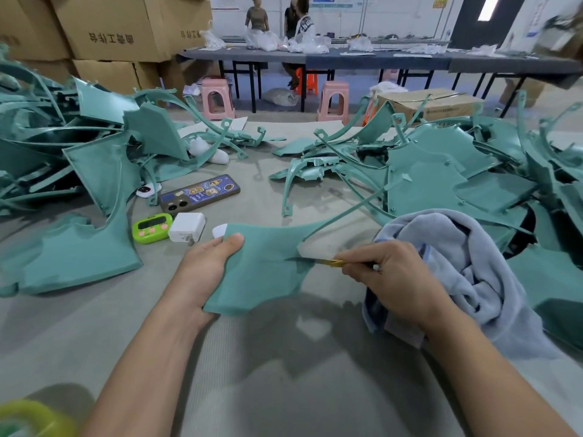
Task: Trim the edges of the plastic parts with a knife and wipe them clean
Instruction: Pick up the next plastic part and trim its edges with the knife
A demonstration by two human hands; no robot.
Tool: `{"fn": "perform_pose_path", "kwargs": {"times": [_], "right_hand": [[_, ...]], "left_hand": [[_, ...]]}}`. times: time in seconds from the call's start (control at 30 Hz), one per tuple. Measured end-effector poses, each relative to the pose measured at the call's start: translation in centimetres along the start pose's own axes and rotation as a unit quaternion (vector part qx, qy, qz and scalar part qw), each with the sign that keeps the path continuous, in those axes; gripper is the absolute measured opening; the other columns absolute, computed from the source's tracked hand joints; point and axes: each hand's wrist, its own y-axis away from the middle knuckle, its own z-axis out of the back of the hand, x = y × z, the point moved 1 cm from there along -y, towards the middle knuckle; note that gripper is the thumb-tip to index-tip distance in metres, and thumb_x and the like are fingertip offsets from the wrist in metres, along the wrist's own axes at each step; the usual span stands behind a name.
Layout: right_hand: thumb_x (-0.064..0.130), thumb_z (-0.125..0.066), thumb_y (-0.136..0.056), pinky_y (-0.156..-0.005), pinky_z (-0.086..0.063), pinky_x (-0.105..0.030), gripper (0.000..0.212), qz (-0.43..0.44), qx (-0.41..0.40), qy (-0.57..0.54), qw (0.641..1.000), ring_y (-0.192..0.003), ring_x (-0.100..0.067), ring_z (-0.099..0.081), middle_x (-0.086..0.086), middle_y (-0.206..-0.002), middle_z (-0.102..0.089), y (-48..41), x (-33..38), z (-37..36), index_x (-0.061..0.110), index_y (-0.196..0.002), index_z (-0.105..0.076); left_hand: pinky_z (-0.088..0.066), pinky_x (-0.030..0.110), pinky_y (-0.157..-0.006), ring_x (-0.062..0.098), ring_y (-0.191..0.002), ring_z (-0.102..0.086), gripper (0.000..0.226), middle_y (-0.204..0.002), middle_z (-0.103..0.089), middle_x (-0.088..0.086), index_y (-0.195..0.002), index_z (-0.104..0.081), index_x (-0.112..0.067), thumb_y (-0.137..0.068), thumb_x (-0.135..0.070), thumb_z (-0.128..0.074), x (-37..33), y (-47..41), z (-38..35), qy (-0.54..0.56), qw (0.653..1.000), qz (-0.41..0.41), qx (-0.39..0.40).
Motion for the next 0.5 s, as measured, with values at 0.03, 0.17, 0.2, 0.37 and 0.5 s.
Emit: {"fn": "perform_pose_path", "kwargs": {"times": [0.03, 0.17, 0.2, 0.37, 0.5], "right_hand": [[0.016, -0.072, -0.095, -0.062, -0.051, -0.027, 0.042, -0.001, -0.008, -0.006, 1.000, -0.067, -0.016, -0.063, 0.005, -0.079, -0.076, 0.1, -0.1, 0.4, 0.058, -0.088, -0.073], [0.015, -0.073, -0.094, -0.061, -0.048, -0.013, 0.033, 0.009, -0.056, -0.017, 0.998, -0.069, -0.001, -0.066, 0.023, -0.077, -0.074, 0.4, 0.3, 0.2, 0.047, -0.096, -0.077], [0.015, -0.073, -0.094, -0.065, -0.051, -0.018, 0.028, 0.009, -0.041, -0.002, 0.999, -0.075, -0.004, -0.068, 0.021, -0.081, -0.075, 0.4, 0.4, -0.2, 0.042, -0.099, -0.079], [0.011, -0.073, -0.093, -0.064, -0.046, -0.007, 0.033, 0.003, -0.078, -0.055, 0.995, -0.073, 0.004, -0.067, 0.026, -0.076, -0.073, 0.3, 0.8, -0.1, 0.043, -0.096, -0.077], [0.011, -0.073, -0.092, -0.058, -0.043, -0.010, 0.029, 0.007, -0.124, -0.076, 0.989, -0.060, 0.000, -0.060, 0.020, -0.066, -0.068, 0.5, 1.0, -1.4, 0.039, -0.094, -0.080]], "left_hand": [[-0.055, 0.033, -0.045, 0.029, -0.060, -0.073, 0.020, -0.087, -0.077, 0.020, -0.096, -0.076, -0.006, -0.098, -0.020, -0.062, 0.0, 0.0, 0.0, -0.004, 1.000, 0.001, -0.001], [-0.056, 0.034, -0.046, 0.030, -0.063, -0.074, 0.020, -0.089, -0.077, 0.020, -0.098, -0.076, -0.005, -0.098, -0.020, -0.062, 0.1, 0.1, -0.1, -0.015, 1.000, 0.003, 0.008], [-0.056, 0.034, -0.046, 0.030, -0.063, -0.074, 0.020, -0.089, -0.077, 0.020, -0.098, -0.076, -0.005, -0.098, -0.020, -0.062, 0.1, 0.1, -0.2, -0.014, 1.000, 0.002, 0.007], [-0.053, 0.030, -0.042, 0.025, -0.056, -0.073, 0.019, -0.079, -0.077, 0.015, -0.091, -0.075, -0.006, -0.098, -0.020, -0.062, -0.1, 0.1, -0.2, 0.006, 0.999, -0.007, -0.039], [-0.049, 0.027, -0.037, 0.022, -0.048, -0.069, 0.018, -0.067, -0.075, 0.009, -0.087, -0.071, -0.008, -0.098, -0.018, -0.062, -0.1, 0.3, -1.0, 0.037, 0.996, -0.013, -0.074]]}}
